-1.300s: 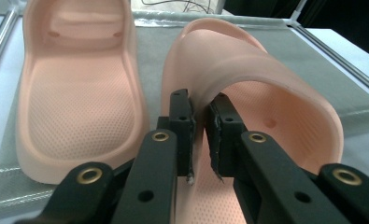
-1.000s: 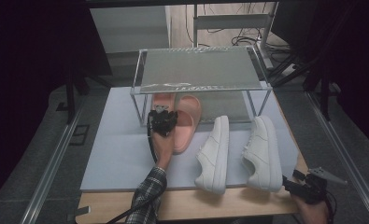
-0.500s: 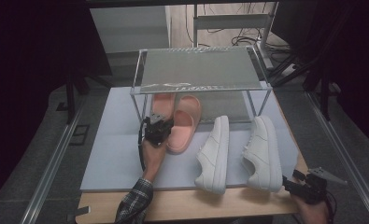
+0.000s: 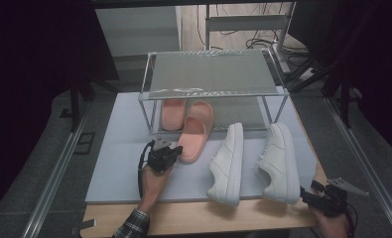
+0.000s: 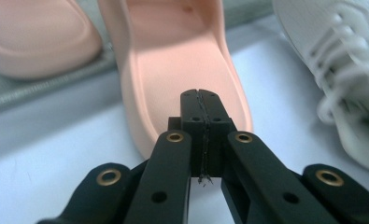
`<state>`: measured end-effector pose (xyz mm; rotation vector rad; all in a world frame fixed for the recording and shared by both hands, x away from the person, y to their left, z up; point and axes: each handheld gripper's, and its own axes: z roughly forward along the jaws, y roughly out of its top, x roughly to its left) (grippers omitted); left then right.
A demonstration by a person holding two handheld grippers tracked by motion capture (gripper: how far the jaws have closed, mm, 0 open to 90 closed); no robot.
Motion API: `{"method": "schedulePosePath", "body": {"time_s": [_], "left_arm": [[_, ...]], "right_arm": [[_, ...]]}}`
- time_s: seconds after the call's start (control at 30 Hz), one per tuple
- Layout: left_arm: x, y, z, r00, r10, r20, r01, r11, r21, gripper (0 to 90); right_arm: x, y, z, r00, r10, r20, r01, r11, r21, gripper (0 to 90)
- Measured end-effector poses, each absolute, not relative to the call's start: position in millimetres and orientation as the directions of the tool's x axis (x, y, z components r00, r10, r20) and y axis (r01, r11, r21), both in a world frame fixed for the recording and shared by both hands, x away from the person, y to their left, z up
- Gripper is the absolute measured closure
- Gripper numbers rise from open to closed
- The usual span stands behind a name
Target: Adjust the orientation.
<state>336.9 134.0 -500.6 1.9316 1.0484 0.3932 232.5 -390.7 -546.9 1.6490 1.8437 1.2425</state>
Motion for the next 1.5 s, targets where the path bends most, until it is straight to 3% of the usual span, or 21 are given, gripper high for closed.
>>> {"method": "schedulePosePath", "body": {"time_s": [0.3,1.5], "left_arm": [[315.0,133.1,-512.5,0.614,0.784,-0.093,0.517,-0.311,0.797,90.0],[344.5,80.9,-504.5,0.615,0.788,-0.023,0.467,-0.340,0.816,89.9]], "right_arm": [[232.5,-390.4,-546.8,-0.244,0.930,0.273,0.602,-0.075,0.795,19.0],[232.5,-390.6,-546.9,-0.245,0.930,0.272,0.602,-0.074,0.795,19.0]]}}
